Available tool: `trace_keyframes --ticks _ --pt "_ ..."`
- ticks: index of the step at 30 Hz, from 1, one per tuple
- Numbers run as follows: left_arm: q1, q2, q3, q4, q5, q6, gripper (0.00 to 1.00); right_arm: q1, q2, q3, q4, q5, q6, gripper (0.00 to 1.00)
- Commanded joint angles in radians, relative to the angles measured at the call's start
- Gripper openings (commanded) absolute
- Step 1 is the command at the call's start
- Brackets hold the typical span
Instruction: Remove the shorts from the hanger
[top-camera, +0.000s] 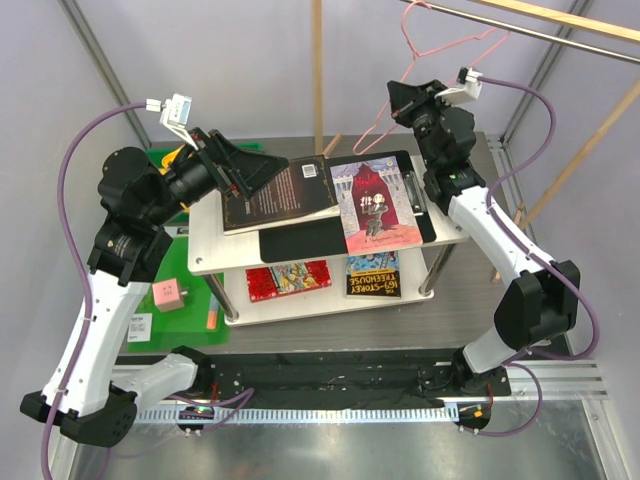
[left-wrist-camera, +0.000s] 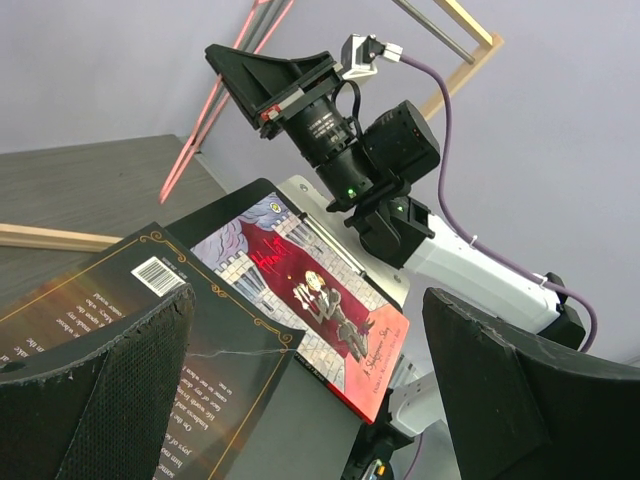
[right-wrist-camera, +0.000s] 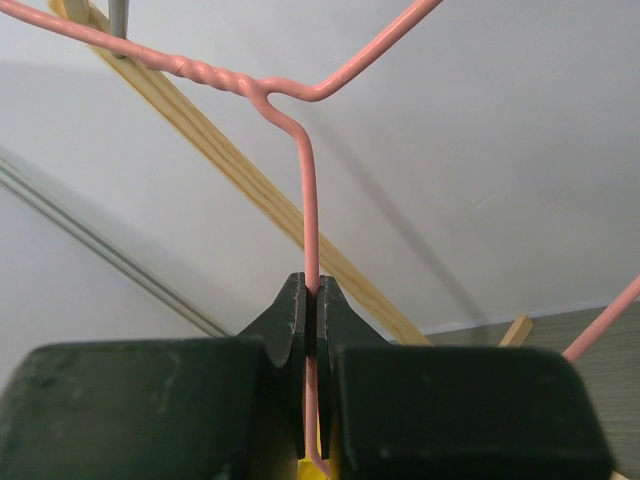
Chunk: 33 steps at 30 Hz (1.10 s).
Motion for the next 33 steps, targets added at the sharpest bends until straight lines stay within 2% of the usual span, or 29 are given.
trace_keyframes --ticks 1,16,28,33 --pt "-0.004 -0.007 0.04 0.007 0.009 0.012 0.94 -0.024 0.0 0.059 0.029 0.007 -0.022 0.01" --pt "-0.004 0.003 0.042 0.005 0.014 0.001 0.94 -0.04 -0.007 0.09 0.003 -0.044 -0.035 0.01" --pt "-0.004 -0.007 0.042 -0.013 0.009 0.007 0.94 -0.095 0.004 0.087 -0.004 -0.048 0.06 0.01" --pt "-0.004 0.0 0.036 -0.016 0.02 0.003 0.95 -0.095 -0.014 0.053 -0.056 -0.033 0.142 0.02"
